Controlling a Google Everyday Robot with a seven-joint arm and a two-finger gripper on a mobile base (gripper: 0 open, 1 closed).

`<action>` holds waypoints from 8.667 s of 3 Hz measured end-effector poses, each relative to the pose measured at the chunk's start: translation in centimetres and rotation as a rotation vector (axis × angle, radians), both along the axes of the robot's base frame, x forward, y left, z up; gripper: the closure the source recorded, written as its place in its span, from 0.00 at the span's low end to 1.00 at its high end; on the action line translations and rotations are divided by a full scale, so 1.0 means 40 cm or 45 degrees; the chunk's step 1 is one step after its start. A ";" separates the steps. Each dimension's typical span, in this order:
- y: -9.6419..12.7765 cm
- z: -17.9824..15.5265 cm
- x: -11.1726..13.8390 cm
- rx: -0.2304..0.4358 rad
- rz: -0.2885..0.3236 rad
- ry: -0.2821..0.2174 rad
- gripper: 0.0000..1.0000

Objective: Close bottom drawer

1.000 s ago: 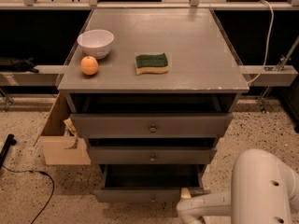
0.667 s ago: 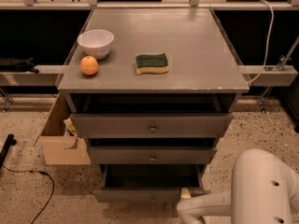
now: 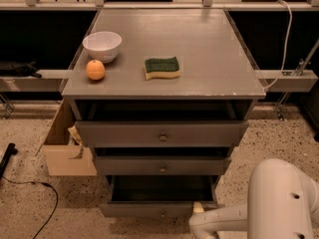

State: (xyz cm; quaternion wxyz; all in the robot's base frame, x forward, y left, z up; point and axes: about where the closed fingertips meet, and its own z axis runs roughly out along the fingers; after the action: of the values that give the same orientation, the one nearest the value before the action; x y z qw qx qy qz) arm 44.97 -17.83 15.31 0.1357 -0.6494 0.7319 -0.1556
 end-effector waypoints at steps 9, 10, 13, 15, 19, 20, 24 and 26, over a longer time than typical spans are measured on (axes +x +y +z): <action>-0.177 0.116 0.115 0.178 -0.089 -0.157 1.00; -0.164 0.098 0.097 0.126 -0.097 -0.145 1.00; -0.189 0.037 0.130 0.048 -0.164 -0.040 1.00; -0.191 0.001 0.147 0.012 -0.198 0.021 1.00; -0.192 0.085 0.148 0.197 -0.122 -0.307 1.00; -0.184 0.067 0.153 0.184 -0.121 -0.282 1.00; -0.108 0.078 0.292 0.092 -0.098 -0.307 1.00; -0.106 0.087 0.301 0.084 -0.099 -0.320 0.55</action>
Offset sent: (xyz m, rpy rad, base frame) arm -0.0243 -0.0025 0.1489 -0.0226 -0.2502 0.0202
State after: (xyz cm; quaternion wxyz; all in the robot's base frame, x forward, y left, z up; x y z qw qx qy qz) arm 57.03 -22.08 18.77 0.2415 -0.5910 0.7385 -0.2169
